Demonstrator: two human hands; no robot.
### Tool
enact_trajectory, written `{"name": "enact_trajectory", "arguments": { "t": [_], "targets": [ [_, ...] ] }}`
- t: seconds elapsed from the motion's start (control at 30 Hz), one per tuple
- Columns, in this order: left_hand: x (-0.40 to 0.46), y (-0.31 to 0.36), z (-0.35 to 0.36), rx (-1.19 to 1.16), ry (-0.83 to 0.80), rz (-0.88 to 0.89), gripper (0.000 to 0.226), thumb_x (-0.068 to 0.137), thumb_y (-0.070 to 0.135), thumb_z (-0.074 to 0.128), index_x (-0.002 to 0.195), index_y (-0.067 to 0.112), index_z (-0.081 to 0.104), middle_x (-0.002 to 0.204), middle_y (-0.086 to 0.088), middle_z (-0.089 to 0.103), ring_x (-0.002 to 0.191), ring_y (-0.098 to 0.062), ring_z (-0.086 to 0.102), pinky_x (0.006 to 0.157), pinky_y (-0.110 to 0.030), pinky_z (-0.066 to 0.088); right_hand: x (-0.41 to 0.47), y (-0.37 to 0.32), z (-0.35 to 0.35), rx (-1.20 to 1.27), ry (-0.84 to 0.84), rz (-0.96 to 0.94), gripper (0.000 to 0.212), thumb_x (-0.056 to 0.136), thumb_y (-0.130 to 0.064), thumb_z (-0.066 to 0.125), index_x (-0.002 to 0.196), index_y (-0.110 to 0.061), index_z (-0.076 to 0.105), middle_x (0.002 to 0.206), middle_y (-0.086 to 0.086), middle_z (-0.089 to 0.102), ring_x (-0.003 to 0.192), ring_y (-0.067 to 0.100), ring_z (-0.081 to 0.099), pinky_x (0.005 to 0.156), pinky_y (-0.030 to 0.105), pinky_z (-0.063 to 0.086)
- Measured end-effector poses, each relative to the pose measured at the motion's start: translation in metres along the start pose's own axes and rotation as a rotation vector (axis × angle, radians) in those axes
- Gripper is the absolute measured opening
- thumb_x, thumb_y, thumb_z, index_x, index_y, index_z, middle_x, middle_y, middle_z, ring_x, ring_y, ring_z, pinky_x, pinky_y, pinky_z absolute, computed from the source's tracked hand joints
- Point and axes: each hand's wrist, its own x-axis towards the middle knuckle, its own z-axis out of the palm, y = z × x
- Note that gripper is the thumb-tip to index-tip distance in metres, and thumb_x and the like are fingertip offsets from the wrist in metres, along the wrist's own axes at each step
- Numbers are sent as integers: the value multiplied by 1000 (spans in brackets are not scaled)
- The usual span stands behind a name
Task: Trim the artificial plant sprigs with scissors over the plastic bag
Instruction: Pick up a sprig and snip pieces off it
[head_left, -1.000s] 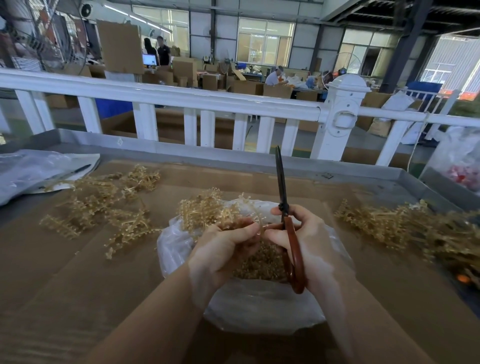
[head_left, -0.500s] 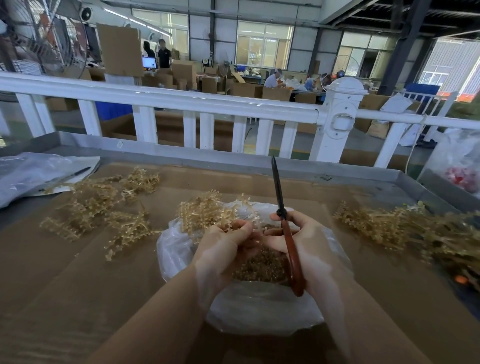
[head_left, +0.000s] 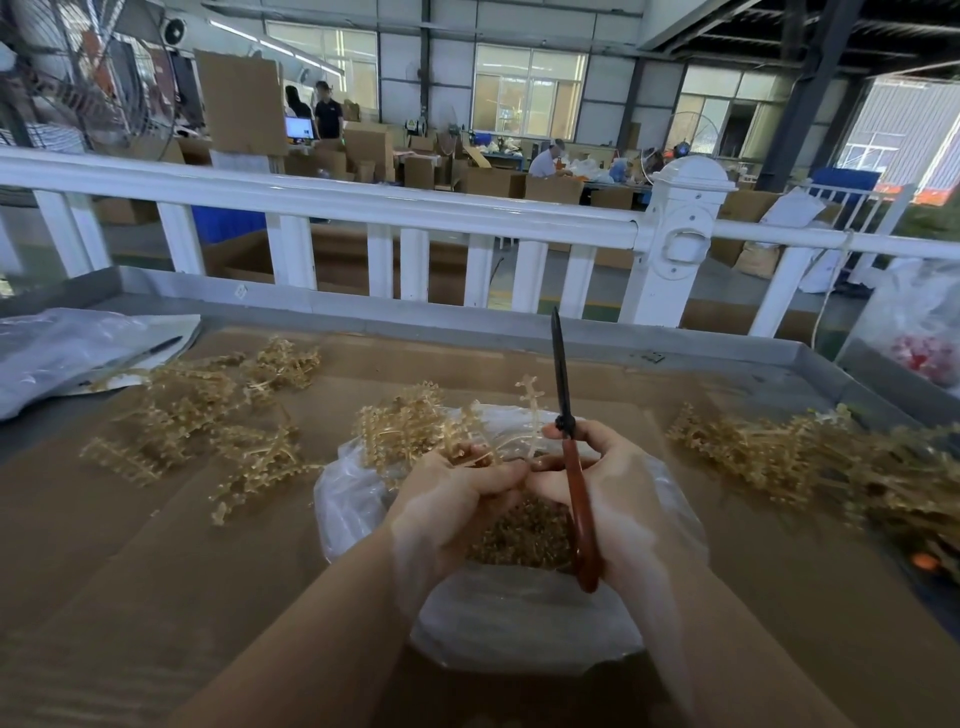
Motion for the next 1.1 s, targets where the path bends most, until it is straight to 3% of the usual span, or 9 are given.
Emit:
{"name": "enact_trajectory", "arguments": {
  "t": [0.1, 0.23, 0.33, 0.47, 0.57, 0.7, 0.8, 0.9, 1.1],
  "targets": [
    [2, -1, 1, 43, 64, 19, 50, 67, -9, 75, 112, -9, 53, 84, -16, 70, 64, -20, 71, 50, -22, 53, -3, -2, 2, -19, -34, -40, 41, 68, 10, 76, 93, -19, 64, 82, 5, 73, 71, 8, 70, 60, 15, 53],
    [4, -5, -1, 27, 91, 90, 30, 69, -11, 73, 88, 4, 56, 77, -13, 70, 68, -23, 71, 52, -26, 54, -3, -3, 4, -47, -52, -88, 37, 69, 10, 76, 92, -18, 64, 78, 4, 73, 72, 10, 70, 64, 16, 54],
    [4, -5, 0, -53, 121, 132, 27, 72, -12, 70, 82, 6, 54, 73, -13, 70, 70, -25, 71, 59, -32, 57, -4, -2, 5, -72, -57, -142, 36, 69, 5, 79, 85, -24, 63, 69, -6, 72, 69, 4, 69, 62, 12, 51],
    [8, 8, -3, -259, 207, 119, 27, 77, -15, 64, 90, 4, 49, 56, -7, 67, 53, -17, 68, 50, -25, 56, -6, 4, 4, -220, -58, -179, 26, 72, -23, 82, 90, -26, 63, 77, -4, 70, 75, 4, 67, 69, 15, 51],
    [9, 14, -6, -373, 221, 94, 30, 78, -14, 63, 95, 6, 48, 57, -8, 67, 52, -16, 68, 50, -24, 57, -10, 6, 5, -382, -96, -230, 22, 76, -43, 75, 83, -27, 60, 74, -16, 66, 72, -5, 60, 63, 9, 44],
    [10, 15, -10, -397, 245, 70, 41, 78, -9, 66, 114, 2, 50, 76, -12, 66, 64, -18, 68, 53, -23, 58, -13, 12, 7, -517, -124, -275, 27, 81, -49, 68, 78, -28, 51, 67, -11, 56, 70, -10, 53, 62, 5, 37],
    [11, 14, -12, -358, 256, 62, 52, 79, -5, 68, 128, -5, 49, 86, -13, 66, 69, -17, 66, 56, -22, 58, -15, 17, 8, -615, -142, -288, 32, 80, -55, 64, 84, -26, 51, 74, -7, 58, 73, 1, 55, 63, 13, 40],
    [12, 12, -13, -339, 280, 84, 51, 80, -3, 67, 128, -5, 49, 99, -16, 65, 72, -18, 66, 57, -22, 58, -17, 21, 10, -697, -162, -341, 34, 80, -57, 63, 85, -27, 49, 77, -8, 55, 77, 8, 53, 66, 20, 38],
    [12, 10, -10, -329, 317, 64, 33, 84, -6, 62, 116, -8, 56, 81, -17, 67, 54, -18, 68, 51, -27, 58, -18, 28, 11, -831, -140, -454, 33, 81, -61, 59, 94, -32, 50, 82, -12, 54, 83, 6, 48, 66, 13, 33]
  ]
}}
